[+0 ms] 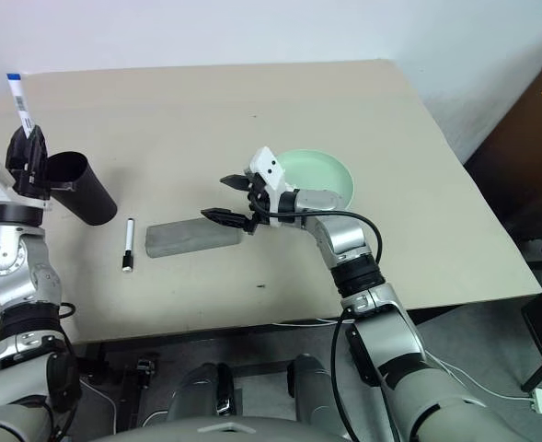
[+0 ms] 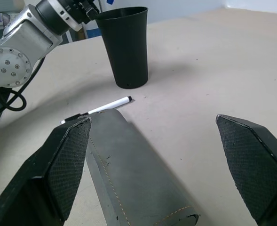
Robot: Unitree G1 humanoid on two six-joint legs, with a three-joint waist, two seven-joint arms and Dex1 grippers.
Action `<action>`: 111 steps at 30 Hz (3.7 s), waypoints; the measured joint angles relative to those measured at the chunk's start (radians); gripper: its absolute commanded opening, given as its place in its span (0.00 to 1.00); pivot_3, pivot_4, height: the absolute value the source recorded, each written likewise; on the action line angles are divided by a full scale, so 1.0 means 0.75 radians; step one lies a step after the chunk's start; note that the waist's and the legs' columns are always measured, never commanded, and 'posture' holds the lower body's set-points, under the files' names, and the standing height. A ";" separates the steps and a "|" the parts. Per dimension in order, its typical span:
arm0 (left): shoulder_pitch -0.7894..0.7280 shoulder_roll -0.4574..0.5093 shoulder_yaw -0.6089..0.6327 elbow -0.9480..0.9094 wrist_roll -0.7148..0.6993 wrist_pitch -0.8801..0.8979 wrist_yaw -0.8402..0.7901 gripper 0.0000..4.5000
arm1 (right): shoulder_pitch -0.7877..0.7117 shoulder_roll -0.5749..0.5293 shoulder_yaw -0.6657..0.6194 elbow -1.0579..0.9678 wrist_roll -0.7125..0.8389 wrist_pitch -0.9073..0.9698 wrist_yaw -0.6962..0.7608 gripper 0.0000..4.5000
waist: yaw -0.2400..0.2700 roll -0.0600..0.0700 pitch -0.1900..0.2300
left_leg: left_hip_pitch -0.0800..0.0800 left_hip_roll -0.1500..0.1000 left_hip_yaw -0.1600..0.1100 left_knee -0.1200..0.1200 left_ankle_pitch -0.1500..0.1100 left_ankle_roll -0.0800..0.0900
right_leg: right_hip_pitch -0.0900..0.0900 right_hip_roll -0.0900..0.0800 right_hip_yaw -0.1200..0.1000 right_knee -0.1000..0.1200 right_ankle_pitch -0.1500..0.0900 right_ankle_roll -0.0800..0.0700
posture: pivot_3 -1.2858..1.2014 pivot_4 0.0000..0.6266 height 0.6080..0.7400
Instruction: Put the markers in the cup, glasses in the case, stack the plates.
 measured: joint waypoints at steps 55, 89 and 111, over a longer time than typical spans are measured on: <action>0.010 -0.058 -0.042 -0.074 -0.135 0.040 -0.120 0.07 | 0.000 0.006 0.009 0.016 -0.034 -0.026 -0.057 1.00 | 0.031 0.000 0.000 | 0.000 0.000 0.000 0.002 0.000 0.000 | 0.001 0.000 0.000 0.001 0.000 0.000 | 0.52 0.24 0.89; -0.013 -0.057 -0.038 0.012 -0.108 -0.025 -0.089 0.80 | 0.000 0.003 0.014 0.047 -0.083 -0.059 -0.070 1.00 | 0.031 0.000 0.000 | 0.000 0.000 0.000 0.002 0.000 0.000 | 0.001 0.000 0.000 0.001 0.000 0.000 | 0.52 0.24 0.89; 0.333 0.011 -0.023 -0.738 -0.081 0.417 0.140 0.99 | -0.013 0.003 -0.016 0.069 -0.054 -0.065 -0.033 1.00 | 0.029 0.000 0.000 | 0.000 0.001 0.000 0.001 0.000 0.000 | 0.000 0.000 0.000 0.001 0.000 0.000 | 0.52 0.24 0.89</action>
